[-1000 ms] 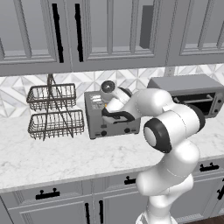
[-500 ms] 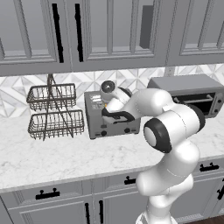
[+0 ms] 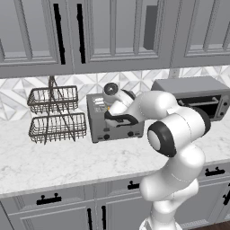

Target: Start the toaster. Once the lever pops up, take the bread to the plate on the dining counter.

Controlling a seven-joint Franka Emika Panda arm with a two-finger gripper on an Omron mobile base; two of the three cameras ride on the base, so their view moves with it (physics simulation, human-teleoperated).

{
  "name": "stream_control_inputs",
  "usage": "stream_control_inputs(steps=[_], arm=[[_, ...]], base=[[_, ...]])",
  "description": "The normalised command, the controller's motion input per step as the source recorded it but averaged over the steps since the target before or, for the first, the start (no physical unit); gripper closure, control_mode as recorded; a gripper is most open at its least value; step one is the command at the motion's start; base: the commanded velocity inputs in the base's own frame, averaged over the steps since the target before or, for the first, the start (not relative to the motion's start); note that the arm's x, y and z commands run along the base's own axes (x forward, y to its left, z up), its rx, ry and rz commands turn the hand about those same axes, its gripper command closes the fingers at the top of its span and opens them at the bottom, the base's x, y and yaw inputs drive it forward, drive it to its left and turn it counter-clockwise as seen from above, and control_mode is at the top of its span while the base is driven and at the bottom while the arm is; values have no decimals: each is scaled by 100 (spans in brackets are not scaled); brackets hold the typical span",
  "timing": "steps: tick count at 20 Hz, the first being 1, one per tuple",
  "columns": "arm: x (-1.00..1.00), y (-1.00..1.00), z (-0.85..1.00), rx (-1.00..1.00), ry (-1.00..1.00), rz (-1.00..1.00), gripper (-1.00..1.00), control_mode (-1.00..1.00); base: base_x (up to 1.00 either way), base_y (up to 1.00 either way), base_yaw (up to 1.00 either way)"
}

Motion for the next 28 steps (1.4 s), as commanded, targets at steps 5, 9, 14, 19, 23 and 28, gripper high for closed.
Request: stream_control_inputs(steps=[5,9,14,19,23,28], arm=[[0,0,0,0,0,0,-100,-100],[0,0,0,0,0,0,-100,-100],[0,0,0,0,0,0,-100,-100],[0,0,0,0,0,0,-100,-100],[0,0,0,0,0,0,-100,-100],[0,0,0,0,0,0,-100,-100]], base=[[0,0,0],[0,0,0],[0,0,0],[0,0,0],[0,0,0],[0,0,0]])
